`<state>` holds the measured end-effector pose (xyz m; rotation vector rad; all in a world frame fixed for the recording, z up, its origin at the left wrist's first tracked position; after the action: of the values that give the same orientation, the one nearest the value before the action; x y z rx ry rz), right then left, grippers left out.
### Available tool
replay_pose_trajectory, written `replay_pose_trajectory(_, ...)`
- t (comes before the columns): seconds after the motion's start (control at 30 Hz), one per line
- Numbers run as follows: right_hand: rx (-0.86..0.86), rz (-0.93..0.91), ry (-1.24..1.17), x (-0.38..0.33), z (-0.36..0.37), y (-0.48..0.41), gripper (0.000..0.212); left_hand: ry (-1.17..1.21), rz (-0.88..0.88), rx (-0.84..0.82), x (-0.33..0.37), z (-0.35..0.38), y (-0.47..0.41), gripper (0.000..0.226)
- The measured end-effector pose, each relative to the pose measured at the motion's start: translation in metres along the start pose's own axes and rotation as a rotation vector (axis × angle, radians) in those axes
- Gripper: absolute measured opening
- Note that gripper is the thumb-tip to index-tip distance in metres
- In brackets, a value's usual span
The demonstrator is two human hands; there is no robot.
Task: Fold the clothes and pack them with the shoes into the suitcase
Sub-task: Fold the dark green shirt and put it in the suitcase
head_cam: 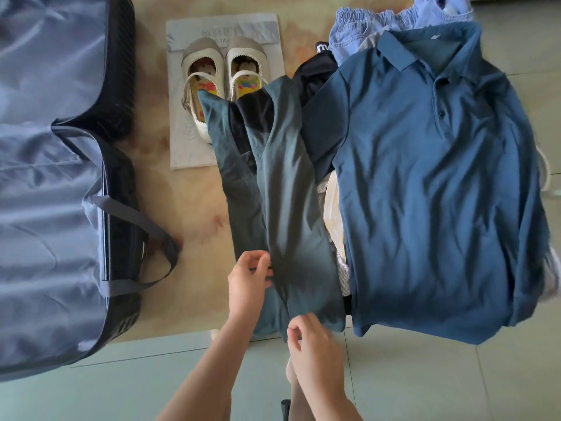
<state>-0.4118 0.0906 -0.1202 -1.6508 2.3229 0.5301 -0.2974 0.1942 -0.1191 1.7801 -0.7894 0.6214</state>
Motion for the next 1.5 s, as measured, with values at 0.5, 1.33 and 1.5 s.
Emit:
replay_pose_trajectory(0.5, 0.072, 0.386, -0.250, 0.039, -0.022, -0.033, 0.031, -0.203, 0.043, 0.006, -0.017, 0.010, 0.014, 0.015)
replay_pose_trajectory(1.33, -0.155, 0.354, -0.257, 0.072, -0.019, -0.026, 0.020, -0.298, 0.018, 0.103, -0.104, -0.022, 0.077, 0.045)
replay_pose_trajectory(1.5, -0.251, 0.364, -0.281, 0.074, -0.022, -0.027, 0.020, -0.288, 0.010, -0.012, -0.113, -0.024, 0.073, 0.053)
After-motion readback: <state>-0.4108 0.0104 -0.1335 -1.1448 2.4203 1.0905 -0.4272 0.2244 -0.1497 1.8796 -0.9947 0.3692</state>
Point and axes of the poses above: each hand's wrist, its own y-axis away from the middle knuckle, its own z-axis out of the palm, x = y × z, the point moved 1 cm from there along -y, towards the middle knuckle, and after that the axes turned 5 degrees about z, right-handed, at the moved point
